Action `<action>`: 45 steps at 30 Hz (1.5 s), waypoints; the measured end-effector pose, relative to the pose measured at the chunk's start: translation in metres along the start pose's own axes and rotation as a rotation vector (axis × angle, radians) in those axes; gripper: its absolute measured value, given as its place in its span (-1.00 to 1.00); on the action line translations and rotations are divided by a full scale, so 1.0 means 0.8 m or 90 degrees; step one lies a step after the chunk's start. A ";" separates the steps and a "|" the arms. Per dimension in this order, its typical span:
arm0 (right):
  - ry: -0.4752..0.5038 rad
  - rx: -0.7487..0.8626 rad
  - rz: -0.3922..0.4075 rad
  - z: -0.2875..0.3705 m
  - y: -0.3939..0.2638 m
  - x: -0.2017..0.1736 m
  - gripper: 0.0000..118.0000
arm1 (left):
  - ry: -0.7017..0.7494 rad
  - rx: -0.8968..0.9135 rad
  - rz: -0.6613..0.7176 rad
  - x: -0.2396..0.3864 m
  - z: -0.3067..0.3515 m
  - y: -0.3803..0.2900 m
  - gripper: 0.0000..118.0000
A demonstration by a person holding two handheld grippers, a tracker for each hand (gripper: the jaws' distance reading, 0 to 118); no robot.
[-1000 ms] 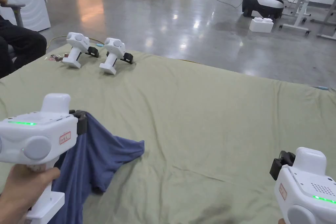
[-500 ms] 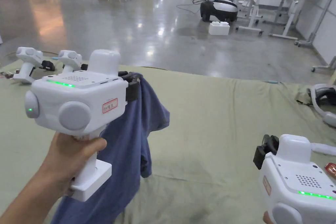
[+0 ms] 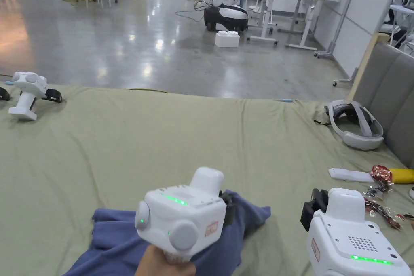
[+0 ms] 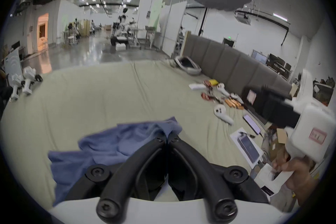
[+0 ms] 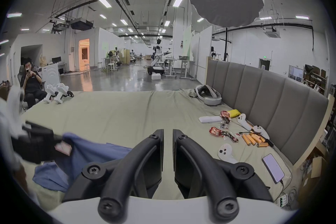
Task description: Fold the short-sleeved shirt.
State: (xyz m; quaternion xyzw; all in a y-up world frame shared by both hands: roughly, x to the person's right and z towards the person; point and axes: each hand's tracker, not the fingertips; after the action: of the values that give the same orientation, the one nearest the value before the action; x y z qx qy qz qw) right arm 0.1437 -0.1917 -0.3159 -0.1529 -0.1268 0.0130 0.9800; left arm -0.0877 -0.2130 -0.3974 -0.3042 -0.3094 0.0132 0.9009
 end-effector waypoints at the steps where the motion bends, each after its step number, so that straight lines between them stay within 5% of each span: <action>1: 0.000 -0.005 -0.001 -0.002 -0.003 0.001 -0.77 | -0.002 -0.006 0.008 0.006 -0.003 -0.007 -0.95; 4: 0.002 -0.021 0.001 -0.006 -0.010 0.002 -0.77 | 0.010 -0.007 0.011 0.017 -0.001 -0.025 -0.84; 7: 0.010 -0.030 0.002 -0.008 -0.011 -0.001 -0.77 | 0.007 -0.015 0.029 0.014 0.009 -0.035 0.35; 17: 0.065 0.018 0.003 -0.007 0.020 -0.038 -0.77 | 0.138 0.136 -0.033 -0.034 0.109 -0.022 0.39; 24: 0.086 0.079 -0.011 0.008 0.021 -0.079 -0.77 | 0.352 0.258 0.005 -0.085 0.162 -0.029 0.15; 25: 0.086 0.084 -0.011 0.009 0.021 -0.084 -0.77 | 0.362 0.271 0.012 -0.091 0.167 -0.031 -0.07; 26: 0.087 0.089 -0.010 0.010 0.021 -0.089 -0.77 | 0.375 0.274 0.025 -0.099 0.171 -0.032 -0.65; 27: 0.089 0.095 -0.008 0.012 0.022 -0.094 -0.77 | 0.403 0.269 0.043 -0.105 0.174 -0.032 -0.82; 34: 0.114 0.101 0.000 0.005 0.029 -0.117 -0.77 | 0.363 0.243 0.111 -0.152 0.187 -0.037 -0.97; 45: 0.114 0.032 0.043 -0.027 -0.004 -0.112 -0.77 | 0.289 -0.091 0.293 -0.320 0.068 -0.038 -0.97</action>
State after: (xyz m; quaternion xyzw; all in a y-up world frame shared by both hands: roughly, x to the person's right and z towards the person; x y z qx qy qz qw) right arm 0.0627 -0.2070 -0.3569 -0.1333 -0.0335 0.0358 0.9899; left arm -0.3306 -0.2623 -0.4875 -0.4237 -0.0237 0.1264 0.8966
